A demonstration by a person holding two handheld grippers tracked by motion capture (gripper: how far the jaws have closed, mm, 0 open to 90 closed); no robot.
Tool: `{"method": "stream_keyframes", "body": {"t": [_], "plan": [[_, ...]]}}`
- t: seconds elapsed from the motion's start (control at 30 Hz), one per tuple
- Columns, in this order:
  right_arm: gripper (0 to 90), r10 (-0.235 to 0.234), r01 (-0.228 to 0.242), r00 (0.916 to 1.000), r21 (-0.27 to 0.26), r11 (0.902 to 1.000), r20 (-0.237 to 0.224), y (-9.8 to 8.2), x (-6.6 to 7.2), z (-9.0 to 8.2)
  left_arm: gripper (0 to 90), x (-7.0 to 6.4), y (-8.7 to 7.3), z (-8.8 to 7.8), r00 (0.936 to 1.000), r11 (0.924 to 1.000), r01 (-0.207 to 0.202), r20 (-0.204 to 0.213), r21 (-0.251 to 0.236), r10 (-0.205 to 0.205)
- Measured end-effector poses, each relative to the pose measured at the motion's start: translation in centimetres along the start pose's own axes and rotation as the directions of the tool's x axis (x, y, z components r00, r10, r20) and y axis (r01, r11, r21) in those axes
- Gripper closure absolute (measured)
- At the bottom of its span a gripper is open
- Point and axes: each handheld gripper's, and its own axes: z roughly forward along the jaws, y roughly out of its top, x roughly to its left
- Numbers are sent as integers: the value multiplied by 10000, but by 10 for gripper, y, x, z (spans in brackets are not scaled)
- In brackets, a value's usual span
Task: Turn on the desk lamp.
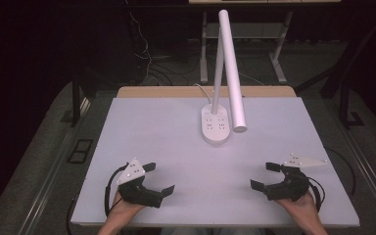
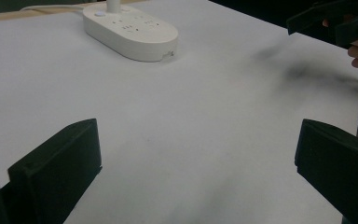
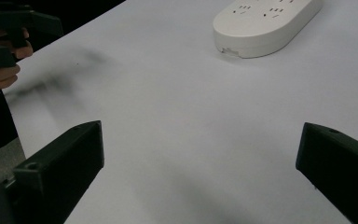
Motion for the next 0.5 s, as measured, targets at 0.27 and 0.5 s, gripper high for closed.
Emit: {"method": "stream_keyframes", "body": {"t": [0.27,0.5], "plan": [[3,146,-147,9999,-93,9998,-90,0,-3,-3,0,-1,-1,0,10000,10000,-1,29,38,1],[3,210,-211,9997,-43,9998,-82,1,-4,-5,0,-1,-1,0,10000,10000,3,-59,42,-3]]}}
